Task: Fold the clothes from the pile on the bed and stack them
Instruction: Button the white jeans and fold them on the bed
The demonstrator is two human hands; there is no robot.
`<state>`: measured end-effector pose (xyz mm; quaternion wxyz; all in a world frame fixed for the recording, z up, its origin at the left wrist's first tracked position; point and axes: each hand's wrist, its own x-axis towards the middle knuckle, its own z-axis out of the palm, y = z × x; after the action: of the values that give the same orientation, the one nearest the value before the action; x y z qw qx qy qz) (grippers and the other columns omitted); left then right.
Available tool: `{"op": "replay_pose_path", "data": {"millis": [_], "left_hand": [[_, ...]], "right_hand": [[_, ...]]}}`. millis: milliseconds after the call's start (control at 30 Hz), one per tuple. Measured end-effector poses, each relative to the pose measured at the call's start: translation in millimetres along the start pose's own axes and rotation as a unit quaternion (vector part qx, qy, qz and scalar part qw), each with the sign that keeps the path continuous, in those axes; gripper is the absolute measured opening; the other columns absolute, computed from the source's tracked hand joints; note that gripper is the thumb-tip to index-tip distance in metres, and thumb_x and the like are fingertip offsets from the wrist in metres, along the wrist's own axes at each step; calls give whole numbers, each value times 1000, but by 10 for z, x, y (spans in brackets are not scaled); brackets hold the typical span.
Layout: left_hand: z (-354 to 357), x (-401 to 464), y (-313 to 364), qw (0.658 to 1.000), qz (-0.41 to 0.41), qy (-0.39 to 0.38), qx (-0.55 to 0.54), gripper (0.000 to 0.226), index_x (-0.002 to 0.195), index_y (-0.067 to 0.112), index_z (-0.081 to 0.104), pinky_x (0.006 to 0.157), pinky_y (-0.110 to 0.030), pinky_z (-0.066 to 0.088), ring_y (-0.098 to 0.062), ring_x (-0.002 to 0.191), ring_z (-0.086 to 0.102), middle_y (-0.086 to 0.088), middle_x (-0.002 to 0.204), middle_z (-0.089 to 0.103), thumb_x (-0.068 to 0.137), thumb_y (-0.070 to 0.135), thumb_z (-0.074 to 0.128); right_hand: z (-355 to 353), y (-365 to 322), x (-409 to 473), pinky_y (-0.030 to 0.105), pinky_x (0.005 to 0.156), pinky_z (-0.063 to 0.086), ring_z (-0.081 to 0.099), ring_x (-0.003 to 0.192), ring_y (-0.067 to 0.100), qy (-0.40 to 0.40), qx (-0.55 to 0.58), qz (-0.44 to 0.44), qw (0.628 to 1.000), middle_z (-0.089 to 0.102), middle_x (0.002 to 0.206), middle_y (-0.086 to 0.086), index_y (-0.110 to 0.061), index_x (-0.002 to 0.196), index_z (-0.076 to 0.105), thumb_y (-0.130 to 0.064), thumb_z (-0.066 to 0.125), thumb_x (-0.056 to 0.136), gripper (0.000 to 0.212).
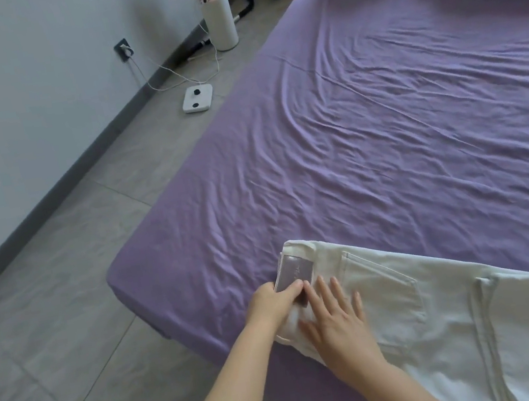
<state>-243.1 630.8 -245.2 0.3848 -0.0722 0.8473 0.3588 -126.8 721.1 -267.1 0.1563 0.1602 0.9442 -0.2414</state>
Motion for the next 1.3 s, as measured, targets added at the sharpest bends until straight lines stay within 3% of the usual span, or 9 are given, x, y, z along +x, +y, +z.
{"op": "replay_pose_path", "data": {"millis": [167,300,433,600,733,867,1000,1133,1300], "left_hand": [[31,-395,294,995,66,-54,-59,29,95,18,71,95,-36,48,-16,99,64,2,98,71,86,42,58],[118,-894,646,969,114,-162,-145,37,94,19,71,75,-22,46,-9,88,63,6,91,70,91,44,45],[510,-1295,853,935,160,-243,-204,33,113,36,60,70,-7,47,5,97,64,13,103,71,100,46,32],[1036,-1413,969,900,156,-321,-251,46,117,31,59,72,-5,47,5,101,63,18,102,71,96,55,26],[1412,-1360,1010,932,323,-164,-23,36,136,24,44,99,-10,35,-13,125,49,8,129,53,100,27,43],[1568,-1247,1122,849,471,92,223,53,141,26,42,112,-36,27,-24,131,32,-5,141,38,91,8,50],[1818,-1192,1434,836,460,41,296,64,146,39,4,117,-41,-2,-17,145,2,2,159,4,98,26,44],[2355,-1211,1805,772,450,-41,448,50,147,29,26,115,-49,-1,-17,142,18,9,149,34,100,45,30],[3191,-1396,1931,761,479,-64,433,42,138,29,39,111,-42,19,-23,120,45,1,131,48,98,42,40]], "right_hand": [[-431,-23,-120,36,118,2,-14,144,10,104,92,-38,990,-16,150,-19,-37,140,-16,-37,23,101,55],[-946,80,-290,28,118,15,3,144,4,172,155,-125,965,11,155,-12,-32,146,18,-25,32,101,48],[-1328,376,-518,6,102,20,11,138,-11,143,269,-89,948,4,144,-40,-62,128,30,-38,39,98,40],[-1392,1061,-791,-4,97,15,7,137,-4,53,238,-39,969,-4,148,-16,-37,142,22,-6,62,86,76],[-1348,1361,-989,-8,92,12,12,133,1,109,241,-2,964,1,145,-9,-15,142,29,19,45,80,73],[-1387,1612,-1324,-1,104,16,15,138,11,166,245,-19,955,13,148,0,0,136,40,25,35,80,62],[-1430,1940,-1747,-1,103,17,14,139,19,202,208,-16,957,9,148,6,4,135,41,23,40,79,60],[-1411,2327,-2131,-1,103,17,14,139,25,234,244,48,940,11,147,7,5,136,36,21,45,83,56],[-1460,2897,-2534,-4,99,19,15,138,1,268,279,117,915,18,145,-11,-7,138,37,21,49,80,65]]}}
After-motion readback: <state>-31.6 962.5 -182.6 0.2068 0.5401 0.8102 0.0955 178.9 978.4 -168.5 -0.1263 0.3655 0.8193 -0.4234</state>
